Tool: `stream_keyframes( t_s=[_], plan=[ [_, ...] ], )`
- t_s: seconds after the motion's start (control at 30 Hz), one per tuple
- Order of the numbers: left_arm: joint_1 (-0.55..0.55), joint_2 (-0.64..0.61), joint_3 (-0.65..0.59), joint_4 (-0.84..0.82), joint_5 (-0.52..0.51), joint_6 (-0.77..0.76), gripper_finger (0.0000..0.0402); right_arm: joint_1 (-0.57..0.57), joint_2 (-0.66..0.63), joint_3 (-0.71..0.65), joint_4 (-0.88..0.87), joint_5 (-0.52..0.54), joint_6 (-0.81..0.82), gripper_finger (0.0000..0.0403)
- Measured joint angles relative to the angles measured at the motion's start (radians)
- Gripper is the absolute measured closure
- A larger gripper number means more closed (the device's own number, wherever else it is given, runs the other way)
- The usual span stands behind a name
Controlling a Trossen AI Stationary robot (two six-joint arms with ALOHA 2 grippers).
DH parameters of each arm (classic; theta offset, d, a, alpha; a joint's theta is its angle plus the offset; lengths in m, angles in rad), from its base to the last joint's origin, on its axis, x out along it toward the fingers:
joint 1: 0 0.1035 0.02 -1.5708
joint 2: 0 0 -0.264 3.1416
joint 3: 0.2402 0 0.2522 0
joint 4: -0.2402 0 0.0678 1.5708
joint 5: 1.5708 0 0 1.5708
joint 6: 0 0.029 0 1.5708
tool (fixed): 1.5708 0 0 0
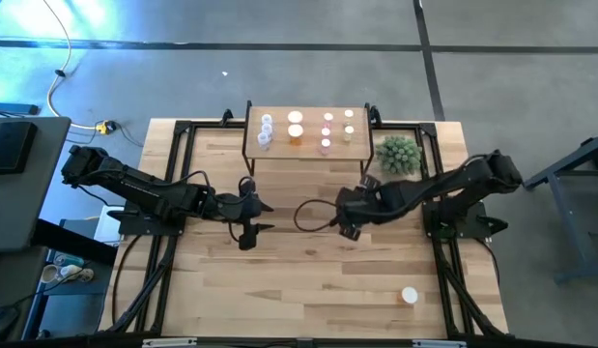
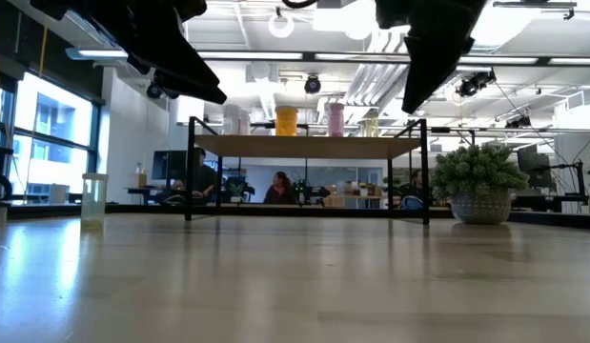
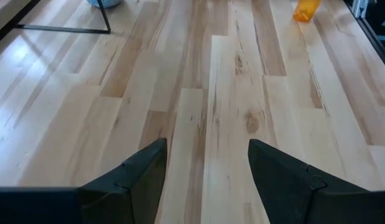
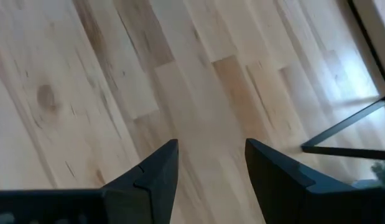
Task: Pick and place medicine bottles onto shelf by color
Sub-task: Put the yellow pill bottle aligned with the other yellow pill bottles on the shelf
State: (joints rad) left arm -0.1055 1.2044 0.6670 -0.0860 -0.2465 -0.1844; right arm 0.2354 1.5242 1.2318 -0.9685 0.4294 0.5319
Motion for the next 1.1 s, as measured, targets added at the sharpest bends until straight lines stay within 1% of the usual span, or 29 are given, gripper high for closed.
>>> stream_keyframes(
  t_s=[0.1, 0.2, 0.33, 0.4, 0.5, 0.7, 0.83, 0.9, 0.97, 1.1],
  plan=[
    [0.000, 0.000, 0.000, -0.006, 0.000, -0.046, 0.0182, 0.046, 0.000, -0.055, 0.071, 0.059, 0.059, 0.0226],
    [0.000, 0.000, 0.000, -0.042, 0.007, -0.083, 0.0175, 0.085, 0.000, -0.124, 0.200, 0.120, 0.089, 0.0226],
    [-0.003, 0.000, 0.000, -0.130, 0.086, -0.145, 0.0170, 0.114, 0.000, -0.212, 0.421, 0.138, 0.050, 0.0226],
    [-0.018, 0.000, 0.000, -0.164, 0.087, -0.188, 0.0171, 0.117, 0.000, -0.242, 0.504, 0.132, 0.035, 0.0226],
    [-0.055, 0.000, 0.000, -0.190, 0.046, -0.254, 0.0176, 0.113, 0.000, -0.267, 0.565, 0.116, 0.030, 0.0226],
    [-0.166, -0.012, 0.000, -0.271, -0.046, -0.367, 0.0184, 0.092, 0.000, -0.268, 0.587, 0.116, 0.028, 0.0226],
    [-0.249, -0.012, 0.000, -0.327, -0.079, -0.466, 0.0185, 0.076, 0.000, -0.268, 0.590, 0.116, 0.028, 0.0226],
    [-0.295, -0.012, 0.000, -0.382, -0.105, -0.551, 0.0185, 0.072, 0.000, -0.268, 0.590, 0.115, 0.027, 0.0226],
    [-0.348, -0.012, 0.000, -0.447, -0.153, -0.653, 0.0185, 0.069, 0.000, -0.268, 0.590, 0.115, 0.019, 0.0226],
    [-0.459, -0.011, 0.000, -0.566, -0.288, -0.902, 0.0186, 0.065, 0.000, -0.268, 0.591, 0.113, 0.008, 0.0226]
  ],
)
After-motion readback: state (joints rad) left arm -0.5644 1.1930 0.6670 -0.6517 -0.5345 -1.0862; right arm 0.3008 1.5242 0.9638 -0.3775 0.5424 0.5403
